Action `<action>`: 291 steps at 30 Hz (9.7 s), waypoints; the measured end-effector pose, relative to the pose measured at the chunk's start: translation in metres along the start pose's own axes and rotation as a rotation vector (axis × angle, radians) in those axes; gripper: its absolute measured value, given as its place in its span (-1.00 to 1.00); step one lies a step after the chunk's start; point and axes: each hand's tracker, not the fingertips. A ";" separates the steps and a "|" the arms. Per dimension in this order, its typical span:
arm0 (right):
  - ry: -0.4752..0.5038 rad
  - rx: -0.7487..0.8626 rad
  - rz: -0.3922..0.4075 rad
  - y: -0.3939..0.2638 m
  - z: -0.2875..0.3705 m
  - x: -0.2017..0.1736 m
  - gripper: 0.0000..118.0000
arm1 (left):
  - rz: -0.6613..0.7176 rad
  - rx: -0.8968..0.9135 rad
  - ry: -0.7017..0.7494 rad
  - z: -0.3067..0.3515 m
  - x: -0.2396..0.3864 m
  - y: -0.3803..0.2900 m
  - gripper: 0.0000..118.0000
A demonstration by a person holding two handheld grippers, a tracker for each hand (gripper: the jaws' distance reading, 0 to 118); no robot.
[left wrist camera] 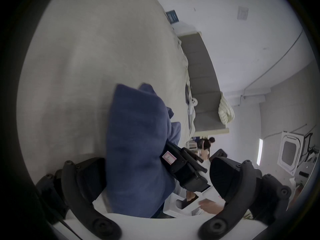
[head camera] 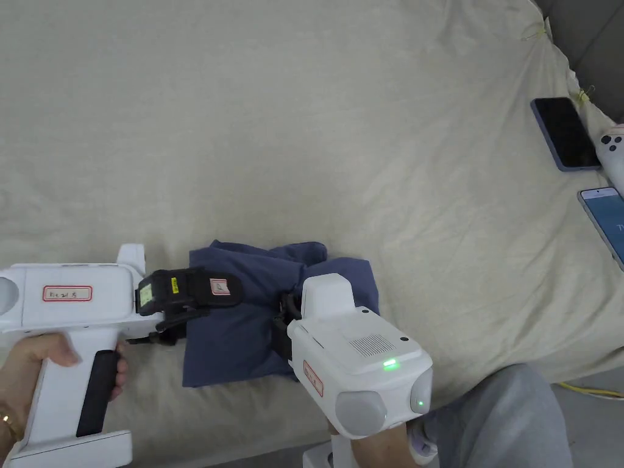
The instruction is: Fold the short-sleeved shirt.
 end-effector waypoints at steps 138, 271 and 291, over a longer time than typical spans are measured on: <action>-0.136 0.477 0.100 0.081 0.179 0.074 -1.00 | -0.738 1.036 1.093 -0.007 0.184 -0.142 -1.00; -0.132 -0.309 -0.247 0.084 0.128 0.075 0.97 | -0.468 0.721 1.049 -0.059 0.148 -0.168 1.00; -0.420 -0.336 -0.076 0.145 -0.058 0.106 0.93 | -0.208 0.787 1.140 -0.017 0.075 0.010 1.00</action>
